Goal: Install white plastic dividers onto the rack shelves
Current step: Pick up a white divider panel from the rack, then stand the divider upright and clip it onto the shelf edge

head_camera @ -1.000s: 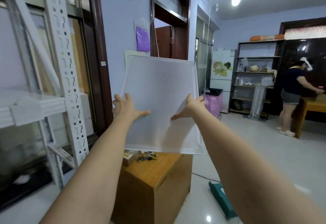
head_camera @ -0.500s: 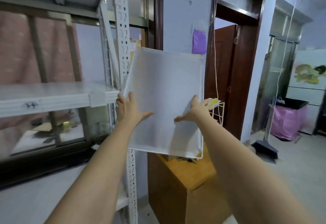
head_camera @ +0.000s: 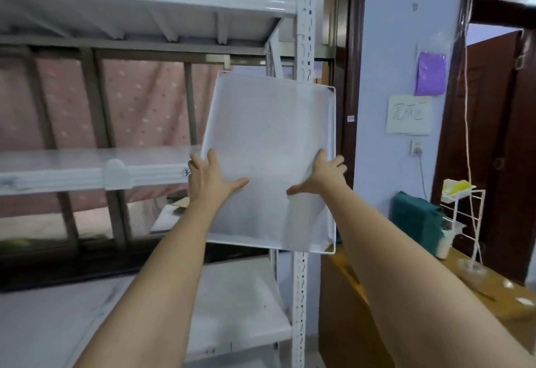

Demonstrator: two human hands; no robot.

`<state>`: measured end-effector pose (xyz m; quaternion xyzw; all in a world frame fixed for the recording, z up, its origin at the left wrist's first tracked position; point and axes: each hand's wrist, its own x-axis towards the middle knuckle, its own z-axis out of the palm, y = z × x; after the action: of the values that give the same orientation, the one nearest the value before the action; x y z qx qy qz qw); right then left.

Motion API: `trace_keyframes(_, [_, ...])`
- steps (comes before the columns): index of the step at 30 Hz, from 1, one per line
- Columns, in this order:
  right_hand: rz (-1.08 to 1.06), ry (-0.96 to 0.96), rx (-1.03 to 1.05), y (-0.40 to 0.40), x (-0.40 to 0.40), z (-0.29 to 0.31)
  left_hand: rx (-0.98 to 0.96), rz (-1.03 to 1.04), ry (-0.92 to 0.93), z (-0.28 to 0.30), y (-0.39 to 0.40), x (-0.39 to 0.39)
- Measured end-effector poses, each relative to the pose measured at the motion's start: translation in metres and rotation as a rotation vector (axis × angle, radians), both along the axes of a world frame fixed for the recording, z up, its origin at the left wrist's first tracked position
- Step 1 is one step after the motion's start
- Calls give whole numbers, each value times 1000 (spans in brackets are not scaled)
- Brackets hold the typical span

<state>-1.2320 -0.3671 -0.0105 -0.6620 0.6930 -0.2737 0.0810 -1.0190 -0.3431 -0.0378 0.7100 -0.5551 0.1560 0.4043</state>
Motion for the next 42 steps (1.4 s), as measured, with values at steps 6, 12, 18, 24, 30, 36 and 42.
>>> trace_keyframes(6, [78, 35, -11, 4, 44, 8, -16, 34, 47, 3, 16, 45])
trace_keyframes(12, [146, 16, -25, 2, 71, 17, -80, -30, 149, 13, 33, 82])
trace_keyframes(18, [205, 14, -1, -10, 78, 27, -177, -280, 408, 48, 53, 120])
trace_keyframes(24, [300, -40, 89, -33, 75, 29, -188, -541, 727, 85, 73, 135])
trace_keyframes(30, [420, -325, 173, -42, 78, 19, -199, -1195, 1257, 105, 79, 110])
trace_keyframes(36, [577, -586, 260, -46, 78, 17, -192, -1617, 1410, 118, 69, 85])
trace_keyframes(42, [666, -605, 332, -52, 66, 11, -93, -1452, 798, 123, 81, 53])
